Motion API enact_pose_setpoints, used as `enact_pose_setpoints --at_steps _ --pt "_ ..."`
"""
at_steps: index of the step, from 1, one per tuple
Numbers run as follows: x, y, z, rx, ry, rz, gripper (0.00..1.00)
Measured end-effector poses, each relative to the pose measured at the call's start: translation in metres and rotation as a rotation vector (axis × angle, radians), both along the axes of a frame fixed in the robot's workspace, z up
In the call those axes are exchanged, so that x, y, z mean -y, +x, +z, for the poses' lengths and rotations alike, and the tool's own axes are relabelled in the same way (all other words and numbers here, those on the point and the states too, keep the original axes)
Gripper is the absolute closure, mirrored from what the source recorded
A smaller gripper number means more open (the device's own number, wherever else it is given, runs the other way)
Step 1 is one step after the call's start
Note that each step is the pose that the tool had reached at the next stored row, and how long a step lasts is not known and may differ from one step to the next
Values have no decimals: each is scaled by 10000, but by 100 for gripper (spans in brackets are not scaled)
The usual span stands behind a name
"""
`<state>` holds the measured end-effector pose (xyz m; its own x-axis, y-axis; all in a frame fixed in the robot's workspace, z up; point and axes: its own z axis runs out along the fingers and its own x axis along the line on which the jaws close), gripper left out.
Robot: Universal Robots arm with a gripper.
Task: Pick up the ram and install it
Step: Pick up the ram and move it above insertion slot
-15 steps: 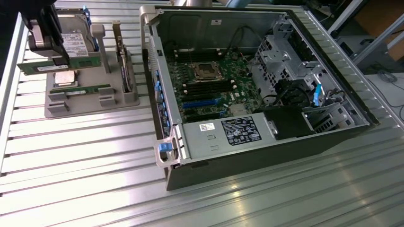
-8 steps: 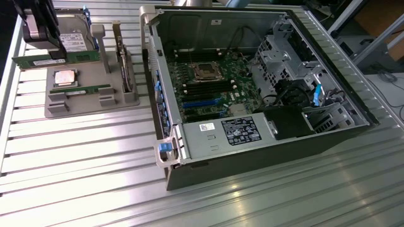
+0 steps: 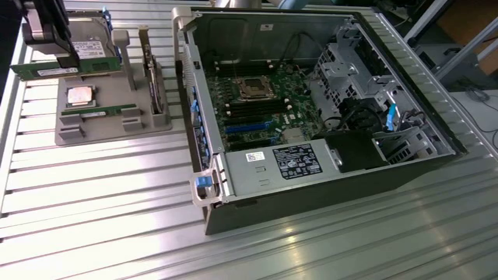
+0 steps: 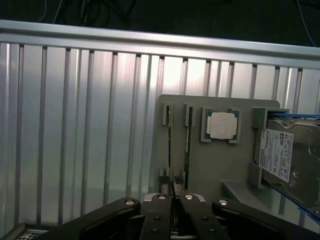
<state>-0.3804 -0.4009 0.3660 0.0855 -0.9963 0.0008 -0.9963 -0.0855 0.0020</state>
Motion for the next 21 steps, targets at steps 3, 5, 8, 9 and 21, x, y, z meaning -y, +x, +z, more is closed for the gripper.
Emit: enact_pose_setpoints --at_steps 3,5,8,9,21 --pt "0 0 71 0 0 11 87" --pt "0 0 105 -1 -2 14 87" --pt "0 0 150 0 -5 17 87" --pt "0 0 161 0 -6 17 87" --pt "0 0 221 0 -14 20 87"
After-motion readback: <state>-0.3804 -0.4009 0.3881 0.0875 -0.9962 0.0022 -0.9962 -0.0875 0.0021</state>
